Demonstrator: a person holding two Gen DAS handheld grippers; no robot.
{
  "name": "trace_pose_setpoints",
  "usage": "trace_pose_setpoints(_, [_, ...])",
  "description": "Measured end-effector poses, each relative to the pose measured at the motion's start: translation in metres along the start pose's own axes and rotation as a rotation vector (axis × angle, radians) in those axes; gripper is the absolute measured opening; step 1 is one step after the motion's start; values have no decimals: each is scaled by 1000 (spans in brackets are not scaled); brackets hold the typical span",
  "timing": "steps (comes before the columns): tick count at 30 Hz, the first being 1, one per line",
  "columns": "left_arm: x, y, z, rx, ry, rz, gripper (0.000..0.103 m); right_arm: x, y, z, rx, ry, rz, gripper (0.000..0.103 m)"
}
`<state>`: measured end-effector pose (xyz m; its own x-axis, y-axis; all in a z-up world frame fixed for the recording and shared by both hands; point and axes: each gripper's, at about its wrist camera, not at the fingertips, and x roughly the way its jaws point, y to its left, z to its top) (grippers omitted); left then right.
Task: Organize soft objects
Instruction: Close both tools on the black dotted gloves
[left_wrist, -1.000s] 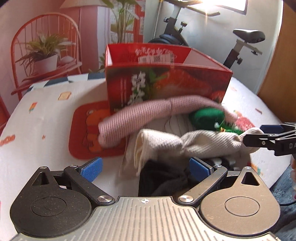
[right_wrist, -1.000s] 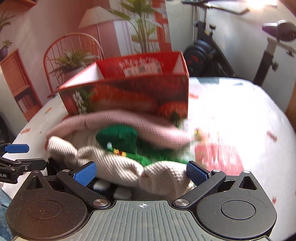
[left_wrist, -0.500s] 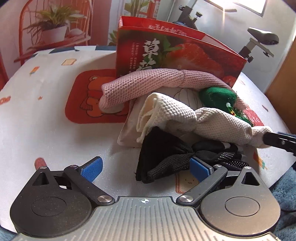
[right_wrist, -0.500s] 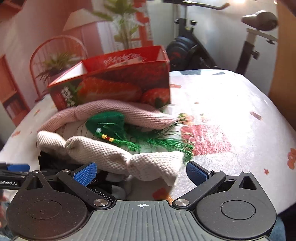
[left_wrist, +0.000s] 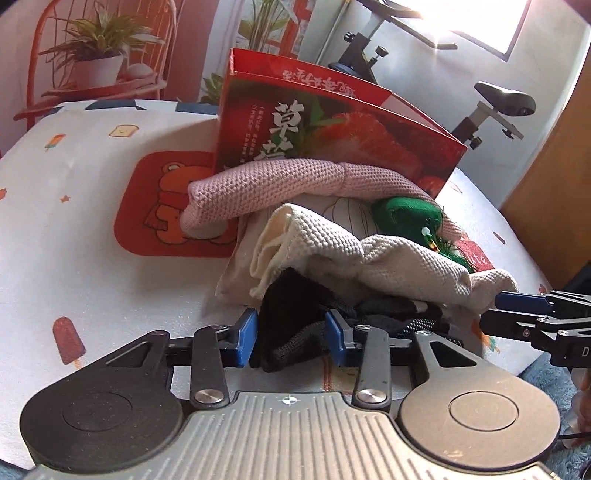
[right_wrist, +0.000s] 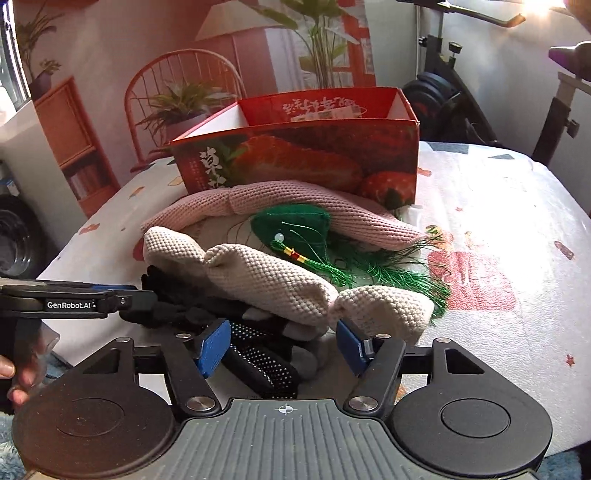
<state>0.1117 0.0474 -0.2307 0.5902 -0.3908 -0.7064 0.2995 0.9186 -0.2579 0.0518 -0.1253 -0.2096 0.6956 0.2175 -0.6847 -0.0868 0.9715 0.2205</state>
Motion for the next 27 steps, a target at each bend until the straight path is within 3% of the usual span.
trace_pose_setpoints(5, [7,-4,-2,21,29,-15,42,16,1,-3,-3,83,52,59])
trace_pose_setpoints(9, [13,-14,-4,63,51,-14,42,28,4,-7,-31,124,14,60])
trace_pose_setpoints(14, [18,-27,-7,131,68,-46,42,39,8,-11,-82,132,-14,66])
trace_pose_setpoints(21, [20,-13,-8,57,63,-76,43,48,12,-20,-167,95,-39,69])
trace_pose_setpoints(25, [21,-14,-8,66,61,-68,43,47,11,-20,-166,88,-22,60])
trace_pose_setpoints(27, [19,-14,-9,70,59,-66,44,46,10,-20,-162,86,-8,50])
